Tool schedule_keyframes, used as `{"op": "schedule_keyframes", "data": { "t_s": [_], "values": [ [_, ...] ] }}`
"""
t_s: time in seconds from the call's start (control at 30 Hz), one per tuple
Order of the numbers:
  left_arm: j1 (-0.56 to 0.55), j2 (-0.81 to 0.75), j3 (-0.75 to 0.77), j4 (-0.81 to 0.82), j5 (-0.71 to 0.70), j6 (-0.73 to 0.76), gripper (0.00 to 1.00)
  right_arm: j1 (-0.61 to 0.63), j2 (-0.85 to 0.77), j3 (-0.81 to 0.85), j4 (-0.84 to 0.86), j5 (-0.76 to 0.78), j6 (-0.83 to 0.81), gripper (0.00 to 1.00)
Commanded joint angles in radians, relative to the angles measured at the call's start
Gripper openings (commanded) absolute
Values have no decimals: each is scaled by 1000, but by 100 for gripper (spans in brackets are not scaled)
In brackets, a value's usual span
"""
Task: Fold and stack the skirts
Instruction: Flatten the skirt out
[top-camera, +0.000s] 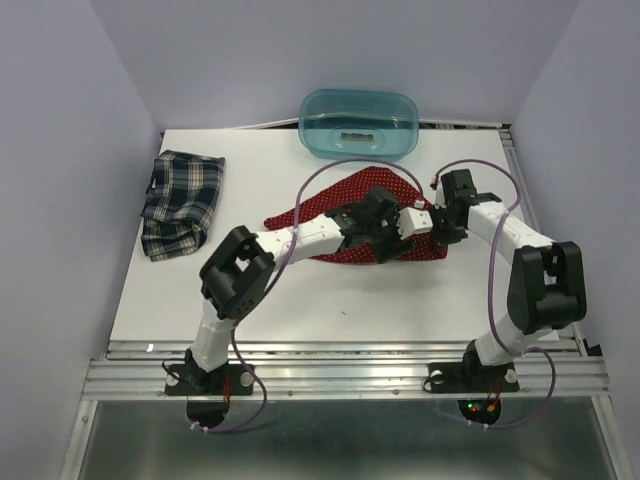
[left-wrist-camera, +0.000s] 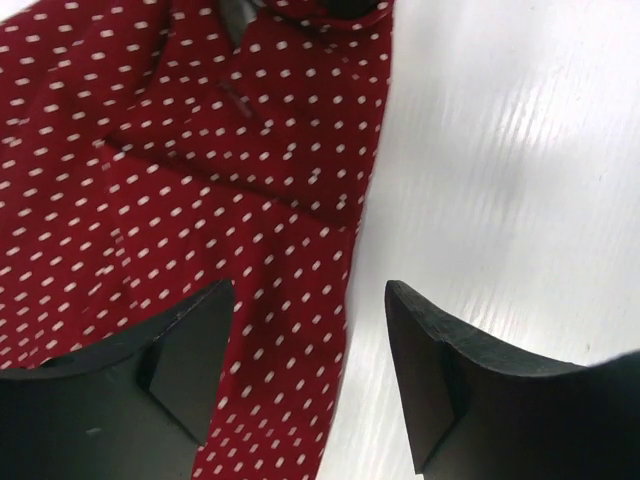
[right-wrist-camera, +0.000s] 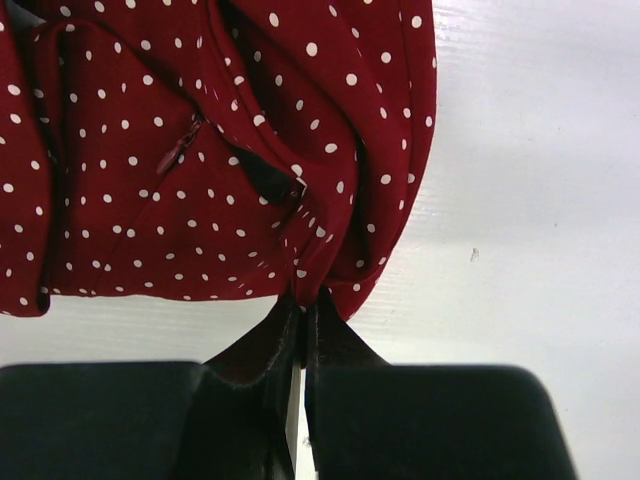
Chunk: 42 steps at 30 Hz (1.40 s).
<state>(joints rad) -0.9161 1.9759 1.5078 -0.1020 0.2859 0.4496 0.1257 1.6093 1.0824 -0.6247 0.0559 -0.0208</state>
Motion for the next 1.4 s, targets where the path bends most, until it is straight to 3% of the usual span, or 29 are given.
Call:
{"op": "schedule_keyframes", "data": {
  "t_s": [0.0, 0.33, 0.43, 0.47, 0.53, 0.77, 0.93, 1.03, 1.07, 1.13, 1.17, 1.27, 1.37],
  "values": [
    [-21, 47, 95, 16, 12, -52, 73, -12, -9, -4, 43, -2, 18, 1],
    [-23, 149, 187, 7, -4, -52, 74, -21, -2, -1, 54, -27, 18, 1],
    [-21, 169, 193, -5, -22, -40, 67, -31, 0, -1, 54, -28, 13, 1],
    [-21, 170, 195, -10, -25, -37, 61, -31, -2, -1, 54, -30, 10, 1],
    [-20, 169, 189, -28, -19, -25, 59, -31, -2, -3, 56, -31, 7, 1],
    [-20, 132, 143, -48, 33, -11, 69, -40, 6, -1, 59, -39, 2, 1],
    [-18, 152, 146, -54, 27, -12, 67, -40, 8, 1, 59, -39, -1, 1],
    [-14, 175, 164, -62, 24, -15, 56, -49, 5, 1, 59, -37, -4, 1],
    [-9, 179, 170, -64, 24, -17, 45, -49, 4, -1, 59, -34, -4, 1],
    [0, 175, 172, -61, 24, -26, 32, -49, 3, -1, 57, -33, -5, 1],
    [6, 170, 172, -54, 33, -31, 19, -49, 3, -2, 59, -31, -5, 1],
    [31, 143, 164, -51, 45, -43, 0, -58, 3, -7, 65, -21, -7, 1],
    [57, 34, 86, -47, 58, -46, 0, -67, -9, -15, 68, -8, -8, 1]
  ]
}}
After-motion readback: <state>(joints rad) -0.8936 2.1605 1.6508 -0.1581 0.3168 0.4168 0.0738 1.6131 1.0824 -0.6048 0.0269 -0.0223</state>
